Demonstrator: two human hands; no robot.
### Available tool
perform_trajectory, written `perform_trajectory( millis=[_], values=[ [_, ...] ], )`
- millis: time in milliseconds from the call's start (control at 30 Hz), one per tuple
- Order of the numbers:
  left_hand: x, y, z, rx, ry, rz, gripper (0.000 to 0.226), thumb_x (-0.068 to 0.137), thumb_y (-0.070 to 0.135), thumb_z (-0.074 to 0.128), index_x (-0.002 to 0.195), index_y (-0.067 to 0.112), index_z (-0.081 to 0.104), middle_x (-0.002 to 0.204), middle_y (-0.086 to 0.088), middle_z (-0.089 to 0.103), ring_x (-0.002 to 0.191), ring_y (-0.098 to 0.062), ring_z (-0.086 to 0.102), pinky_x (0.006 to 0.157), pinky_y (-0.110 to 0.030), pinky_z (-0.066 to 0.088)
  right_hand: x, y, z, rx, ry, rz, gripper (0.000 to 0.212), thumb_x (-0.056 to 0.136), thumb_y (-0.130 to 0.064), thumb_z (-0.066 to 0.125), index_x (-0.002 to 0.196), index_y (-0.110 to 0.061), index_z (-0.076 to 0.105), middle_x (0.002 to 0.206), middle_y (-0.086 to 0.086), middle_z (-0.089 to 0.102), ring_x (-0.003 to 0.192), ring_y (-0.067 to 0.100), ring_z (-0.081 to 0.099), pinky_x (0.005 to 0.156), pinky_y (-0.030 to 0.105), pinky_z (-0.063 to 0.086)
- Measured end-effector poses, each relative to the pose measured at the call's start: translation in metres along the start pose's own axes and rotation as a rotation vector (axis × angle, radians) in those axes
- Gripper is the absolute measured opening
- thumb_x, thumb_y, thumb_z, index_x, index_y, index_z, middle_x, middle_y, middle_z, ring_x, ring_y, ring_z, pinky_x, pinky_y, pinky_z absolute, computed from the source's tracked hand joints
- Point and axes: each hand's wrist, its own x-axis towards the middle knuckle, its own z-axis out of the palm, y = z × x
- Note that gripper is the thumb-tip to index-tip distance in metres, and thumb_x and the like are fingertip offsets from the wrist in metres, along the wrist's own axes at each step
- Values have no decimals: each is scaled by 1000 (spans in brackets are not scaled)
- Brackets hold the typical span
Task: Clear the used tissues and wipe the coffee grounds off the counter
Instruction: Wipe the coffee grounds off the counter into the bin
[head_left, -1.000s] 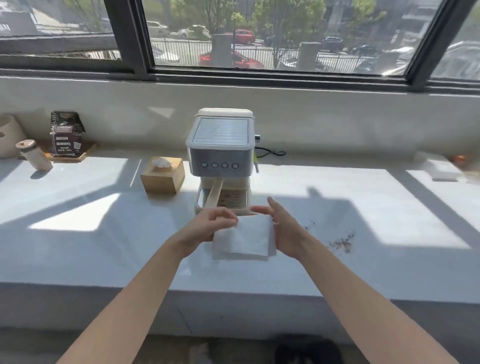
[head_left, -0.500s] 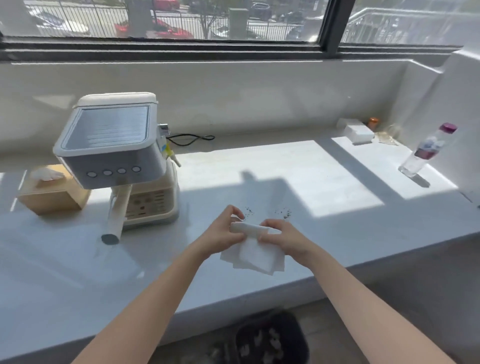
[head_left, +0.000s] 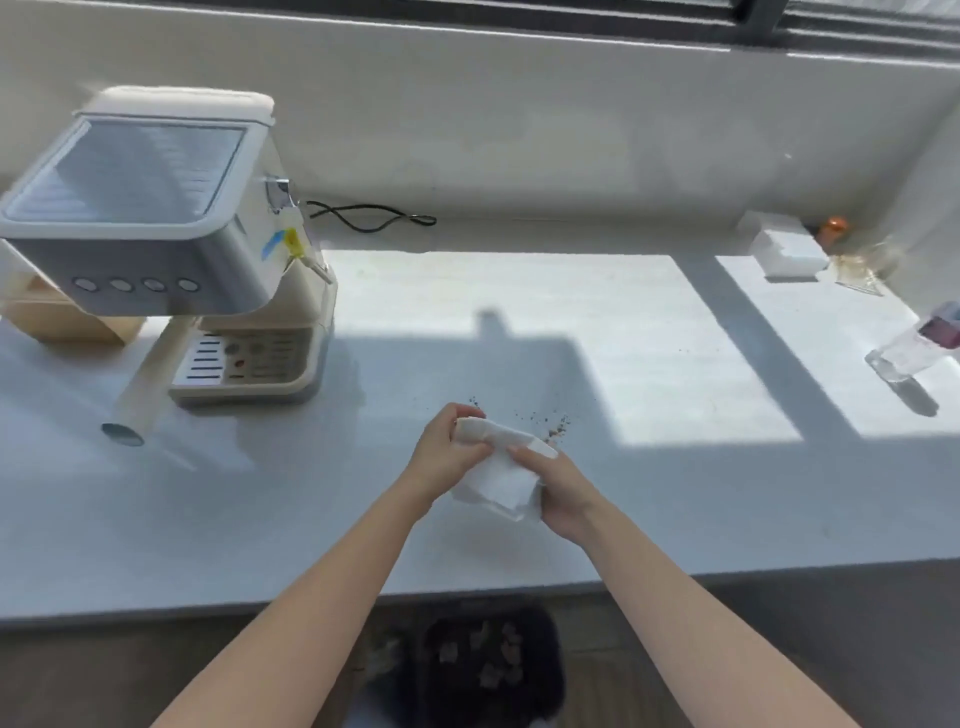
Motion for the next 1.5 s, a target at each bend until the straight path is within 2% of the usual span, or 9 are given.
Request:
perform_trajectory(
  millis=[133,200,300,367,433,533,633,1100,1500],
  values=[
    [-9,-18,15,17,367,83,13,89,12,57,99,19,56,95,2,64,92,-19,61,80,-29,50,0,-5,-30,0,131,-30,26,95,-16,51,118,-9,60,101,8,67,91,25,63,76,35,52],
    [-14,-34,17,171,617,161,14,92,9,50,102,17,56,99,0,65,96,-21,61,92,-42,47,-3,-12,-49,-93,331,-173,25,95,-13,47,115,-16,63,104,8,65,94,26,60,75,35,49],
    [-19,-63,4,401,769,211,22,94,10,44,112,15,55,115,-4,63,108,-24,56,105,-51,33,-2,-26,-83,-304,618,-474,33,94,-7,40,104,-26,65,106,0,64,95,10,61,69,23,50],
    [-22,-86,-12,519,793,152,29,95,11,42,121,16,51,129,-5,56,122,-24,48,112,-49,19,6,-34,-106,-535,726,-640,40,91,1,37,114,-21,62,122,1,61,109,5,57,90,25,49],
    [-28,-108,-23,658,760,-10,39,97,18,36,137,15,39,148,-5,38,139,-21,29,116,-47,3,19,-35,-130,-779,766,-692,45,90,7,35,126,-12,54,140,8,50,134,19,39,111,32,30],
    [-28,-127,-29,820,687,-142,51,100,29,23,149,15,18,159,0,14,146,-14,6,117,-44,-5,34,-16,-155,-1140,695,-516,46,97,-4,37,143,-3,32,153,14,30,144,27,19,118,35,16],
    [-22,-128,-28,864,660,-152,52,100,31,19,150,17,14,159,3,9,146,-12,3,117,-42,-5,48,-2,-159,-1354,663,-434,52,96,-8,38,144,4,23,153,21,25,143,34,17,118,41,14],
    [-25,-124,-29,869,633,-178,56,98,36,20,150,17,12,160,3,6,146,-11,-1,118,-44,-5,76,11,-59,-1458,-71,-677,47,101,-19,36,146,-13,27,156,3,20,144,8,8,114,17,-6],
    [-26,-120,-28,859,634,-164,57,98,39,21,150,17,13,160,2,7,146,-11,0,118,-43,-5,42,48,-35,-1385,-269,-724,43,100,-17,39,143,-17,38,154,-4,28,144,6,14,117,21,3]
  ],
)
